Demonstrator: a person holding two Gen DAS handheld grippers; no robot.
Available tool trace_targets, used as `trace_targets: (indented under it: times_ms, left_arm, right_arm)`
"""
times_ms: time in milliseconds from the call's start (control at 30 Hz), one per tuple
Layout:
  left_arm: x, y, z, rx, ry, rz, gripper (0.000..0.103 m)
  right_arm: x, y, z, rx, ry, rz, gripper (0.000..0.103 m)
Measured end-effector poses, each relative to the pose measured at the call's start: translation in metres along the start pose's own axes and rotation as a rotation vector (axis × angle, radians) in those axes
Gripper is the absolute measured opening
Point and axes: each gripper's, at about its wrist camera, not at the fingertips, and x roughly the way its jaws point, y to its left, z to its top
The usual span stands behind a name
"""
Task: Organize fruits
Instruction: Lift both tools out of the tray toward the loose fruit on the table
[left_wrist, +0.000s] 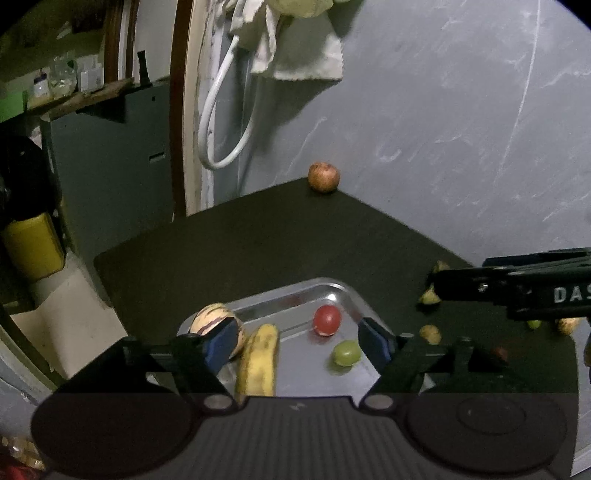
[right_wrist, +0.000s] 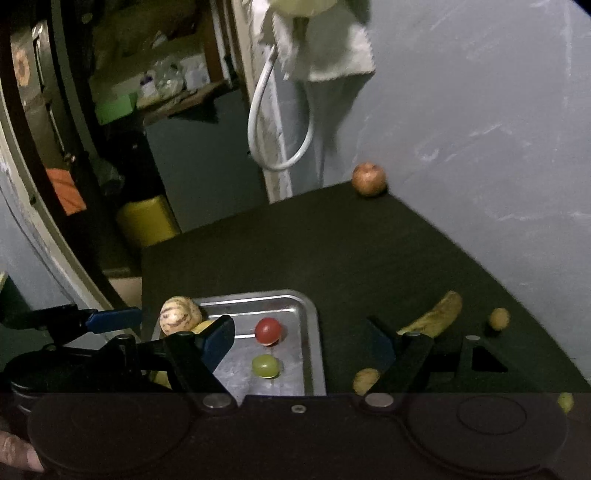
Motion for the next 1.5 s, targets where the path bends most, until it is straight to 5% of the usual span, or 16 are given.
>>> trace_targets:
  times_ms: [333,700,1500]
  left_arm:
    - [-0.050,-0.027,0.006,0.013,-0.093,-0.016,0.097]
    - [-0.094,-0.053,0.006,0.034,-0.169,-0.034,0.102]
    - [-0.108,-0.098,-0.005,0.090,-0.159,-0.082,0.102]
  right_arm:
    - [-0.077,-0.006,-0.011,0.016,-0.114,-0.010,0.088]
    - [-0.152,-0.020,-0.037,0.047,-0.203,-0.034,0.097]
    - [-0.211,-0.064,-0.091,0.157,-0.256,-0.117,0.100]
